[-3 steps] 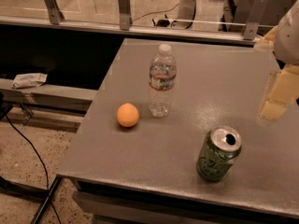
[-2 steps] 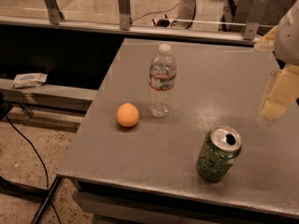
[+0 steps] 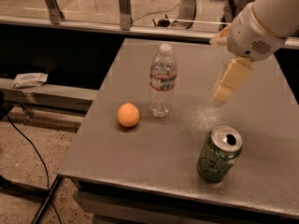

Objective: Move water bottle near green can

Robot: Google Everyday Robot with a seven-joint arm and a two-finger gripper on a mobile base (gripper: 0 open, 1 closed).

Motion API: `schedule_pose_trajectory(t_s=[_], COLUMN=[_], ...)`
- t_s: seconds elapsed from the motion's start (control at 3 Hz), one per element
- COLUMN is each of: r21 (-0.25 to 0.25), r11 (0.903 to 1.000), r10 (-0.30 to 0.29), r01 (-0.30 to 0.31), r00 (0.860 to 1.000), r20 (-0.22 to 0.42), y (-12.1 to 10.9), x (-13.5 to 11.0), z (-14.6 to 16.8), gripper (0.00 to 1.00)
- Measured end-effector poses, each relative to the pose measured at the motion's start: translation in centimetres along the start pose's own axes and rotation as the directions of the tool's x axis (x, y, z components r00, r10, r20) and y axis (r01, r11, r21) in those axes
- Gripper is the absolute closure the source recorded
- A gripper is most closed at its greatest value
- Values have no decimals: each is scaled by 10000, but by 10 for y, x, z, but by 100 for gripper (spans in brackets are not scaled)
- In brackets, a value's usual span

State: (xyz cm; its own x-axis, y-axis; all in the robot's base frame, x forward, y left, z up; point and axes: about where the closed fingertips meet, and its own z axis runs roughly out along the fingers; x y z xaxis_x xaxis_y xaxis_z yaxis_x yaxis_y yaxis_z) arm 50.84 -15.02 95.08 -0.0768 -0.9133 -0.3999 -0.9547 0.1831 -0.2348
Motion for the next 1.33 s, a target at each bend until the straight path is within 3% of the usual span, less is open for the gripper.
schedule_pose_trajectory(t_s=[0.33,0.67,1.33], r21=[-458,-839,-1298], r11=[9983,9948,9883], r10=[-288,-354,-269], r01=[347,583,797], r00=[9918,9670,9300], r20=[1242,2523,3665], y=[-13,-21,-22], x=[-34,-65,-89], z=[26,40,43], gripper=[0,0,0])
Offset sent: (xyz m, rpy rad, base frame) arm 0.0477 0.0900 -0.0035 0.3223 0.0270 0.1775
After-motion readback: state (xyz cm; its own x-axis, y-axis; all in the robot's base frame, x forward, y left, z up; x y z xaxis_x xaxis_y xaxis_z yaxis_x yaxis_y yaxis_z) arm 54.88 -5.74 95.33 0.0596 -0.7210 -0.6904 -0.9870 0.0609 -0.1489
